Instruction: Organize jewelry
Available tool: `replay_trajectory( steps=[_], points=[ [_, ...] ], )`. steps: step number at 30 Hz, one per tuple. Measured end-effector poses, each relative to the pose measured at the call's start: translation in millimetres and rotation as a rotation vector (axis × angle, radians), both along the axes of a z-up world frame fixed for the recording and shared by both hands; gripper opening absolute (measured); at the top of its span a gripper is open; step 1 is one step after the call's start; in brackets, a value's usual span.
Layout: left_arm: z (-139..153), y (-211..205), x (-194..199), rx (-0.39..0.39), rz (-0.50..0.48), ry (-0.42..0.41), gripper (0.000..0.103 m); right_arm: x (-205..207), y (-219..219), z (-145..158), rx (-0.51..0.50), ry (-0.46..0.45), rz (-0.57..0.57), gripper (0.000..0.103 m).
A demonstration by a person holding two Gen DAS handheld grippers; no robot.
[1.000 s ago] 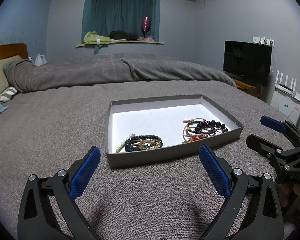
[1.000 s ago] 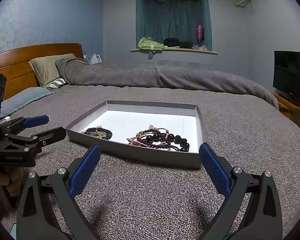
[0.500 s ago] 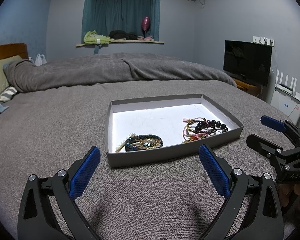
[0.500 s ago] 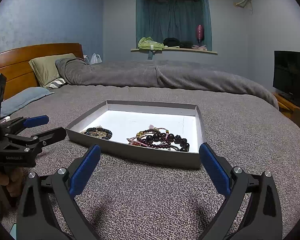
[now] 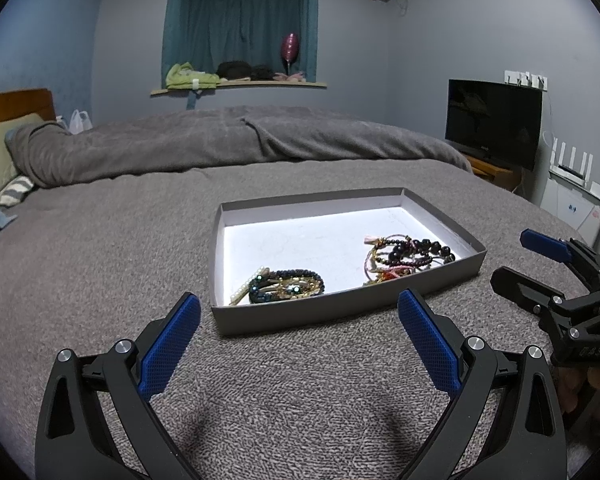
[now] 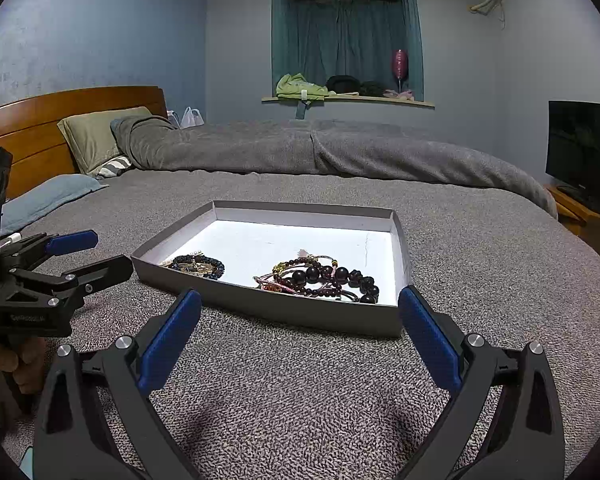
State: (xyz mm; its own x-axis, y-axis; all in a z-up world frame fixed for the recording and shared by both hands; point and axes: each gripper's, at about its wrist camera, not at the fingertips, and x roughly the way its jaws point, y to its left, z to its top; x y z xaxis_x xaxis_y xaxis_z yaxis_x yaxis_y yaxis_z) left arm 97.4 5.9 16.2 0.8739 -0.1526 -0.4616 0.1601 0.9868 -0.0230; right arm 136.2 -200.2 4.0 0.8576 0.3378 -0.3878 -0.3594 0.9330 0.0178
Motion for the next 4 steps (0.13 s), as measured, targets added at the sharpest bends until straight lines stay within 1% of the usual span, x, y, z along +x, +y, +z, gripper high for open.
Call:
replay_trajectory(
  steps=[4],
  points=[
    [0.3, 0.5, 0.6, -0.002, 0.002, 0.002, 0.098, 0.2, 0.2, 0.0, 0.0, 0.001, 0.0, 0.097]
  ],
)
